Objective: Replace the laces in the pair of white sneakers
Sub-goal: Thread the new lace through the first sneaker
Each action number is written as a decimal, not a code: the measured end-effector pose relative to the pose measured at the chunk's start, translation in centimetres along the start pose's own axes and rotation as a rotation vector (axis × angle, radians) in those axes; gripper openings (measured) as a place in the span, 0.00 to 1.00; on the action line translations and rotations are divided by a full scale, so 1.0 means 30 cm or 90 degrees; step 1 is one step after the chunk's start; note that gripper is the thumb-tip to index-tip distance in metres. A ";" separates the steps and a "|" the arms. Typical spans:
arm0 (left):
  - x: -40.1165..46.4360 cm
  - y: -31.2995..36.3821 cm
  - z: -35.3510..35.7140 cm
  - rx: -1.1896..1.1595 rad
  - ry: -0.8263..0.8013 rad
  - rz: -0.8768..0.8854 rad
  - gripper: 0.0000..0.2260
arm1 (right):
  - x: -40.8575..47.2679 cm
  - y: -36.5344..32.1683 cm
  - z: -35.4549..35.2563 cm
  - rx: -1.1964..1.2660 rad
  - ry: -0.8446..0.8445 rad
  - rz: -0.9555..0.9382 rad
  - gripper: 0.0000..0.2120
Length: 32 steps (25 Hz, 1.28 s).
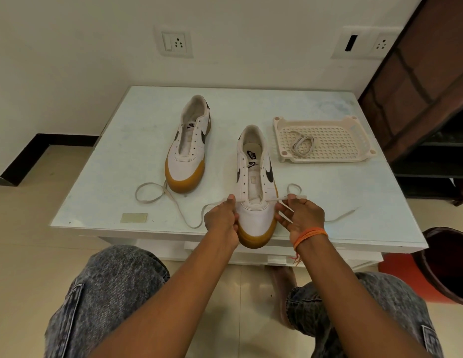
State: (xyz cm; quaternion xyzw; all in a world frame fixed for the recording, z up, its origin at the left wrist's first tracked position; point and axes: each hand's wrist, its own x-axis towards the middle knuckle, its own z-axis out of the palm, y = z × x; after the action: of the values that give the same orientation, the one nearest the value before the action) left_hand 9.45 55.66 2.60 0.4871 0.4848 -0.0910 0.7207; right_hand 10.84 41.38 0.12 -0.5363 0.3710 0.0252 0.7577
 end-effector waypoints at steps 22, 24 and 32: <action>-0.034 0.169 -0.017 0.035 -0.078 0.099 0.10 | 0.043 -0.131 -0.081 -0.264 0.096 -0.079 0.15; -0.085 0.196 -0.018 0.081 -0.124 0.195 0.05 | 0.004 -0.143 -0.072 -0.389 0.155 -0.328 0.24; -0.209 0.249 -0.043 0.182 -0.263 0.417 0.09 | -0.186 0.065 0.120 -0.464 -0.348 -0.545 0.12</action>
State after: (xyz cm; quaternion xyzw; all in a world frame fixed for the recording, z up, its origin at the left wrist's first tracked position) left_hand 9.96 58.34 12.04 0.6821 0.1318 -0.0194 0.7190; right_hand 7.88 47.20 2.40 -0.8357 -0.1167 -0.0192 0.5363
